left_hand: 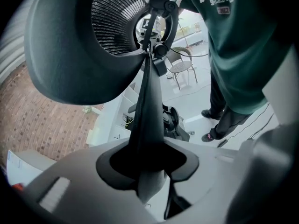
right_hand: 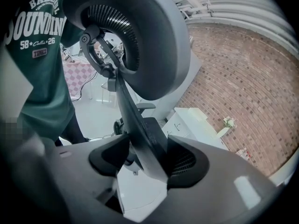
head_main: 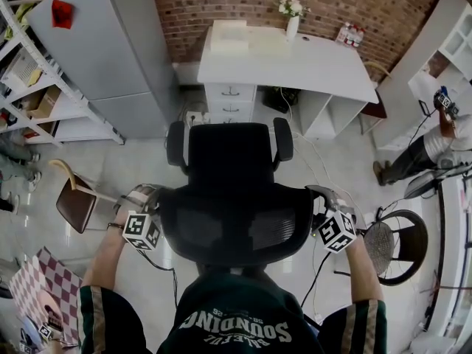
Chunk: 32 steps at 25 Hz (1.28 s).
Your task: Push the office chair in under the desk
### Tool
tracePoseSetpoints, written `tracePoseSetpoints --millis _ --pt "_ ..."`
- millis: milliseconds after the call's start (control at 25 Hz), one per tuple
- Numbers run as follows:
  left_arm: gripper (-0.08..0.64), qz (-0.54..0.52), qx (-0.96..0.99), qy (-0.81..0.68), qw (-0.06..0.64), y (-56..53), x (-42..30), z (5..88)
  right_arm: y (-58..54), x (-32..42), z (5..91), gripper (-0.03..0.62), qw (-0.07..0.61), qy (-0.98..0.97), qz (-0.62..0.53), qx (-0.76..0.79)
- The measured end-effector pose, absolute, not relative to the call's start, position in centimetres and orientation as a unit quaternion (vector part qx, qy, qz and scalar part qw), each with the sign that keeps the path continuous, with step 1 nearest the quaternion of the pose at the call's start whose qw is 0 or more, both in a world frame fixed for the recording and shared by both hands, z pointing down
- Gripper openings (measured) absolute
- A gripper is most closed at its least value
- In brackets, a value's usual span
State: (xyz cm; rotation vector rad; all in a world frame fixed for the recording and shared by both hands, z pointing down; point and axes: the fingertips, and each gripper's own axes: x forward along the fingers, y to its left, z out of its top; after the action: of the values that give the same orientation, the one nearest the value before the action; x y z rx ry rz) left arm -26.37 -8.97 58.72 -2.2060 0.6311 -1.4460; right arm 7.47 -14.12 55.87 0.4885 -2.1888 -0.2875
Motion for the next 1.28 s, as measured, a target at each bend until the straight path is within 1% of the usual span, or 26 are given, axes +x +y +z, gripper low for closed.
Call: tracePoseSetpoints --millis 240,400,520,920,1280 --pt "0.122 -0.528 -0.794 0.207 0.221 -8.1 -25.1 59.3 -13.4 8.3 55.5 0.253 0.414 -0.882 -0.121 0.189" --pt "0.092 -0.526 -0.798 0.176 0.238 -7.8 -22.5 59.2 -12.8 9.4 55.4 0.254 0.414 -0.882 -0.122 0.192" --pt "0.086 -0.528 -0.798 0.160 0.244 -7.4 -21.2 59.4 -12.1 10.2 55.3 0.250 0.416 -0.881 -0.122 0.189" --pt "0.086 -0.530 -0.806 0.124 0.231 -6.0 -17.5 59.6 -10.1 14.0 55.2 0.245 0.409 -0.880 -0.137 0.201" --pt "0.091 -0.524 -0.811 0.110 0.237 -6.0 -12.7 59.3 -8.9 19.0 55.0 0.239 0.420 -0.872 -0.138 0.212"
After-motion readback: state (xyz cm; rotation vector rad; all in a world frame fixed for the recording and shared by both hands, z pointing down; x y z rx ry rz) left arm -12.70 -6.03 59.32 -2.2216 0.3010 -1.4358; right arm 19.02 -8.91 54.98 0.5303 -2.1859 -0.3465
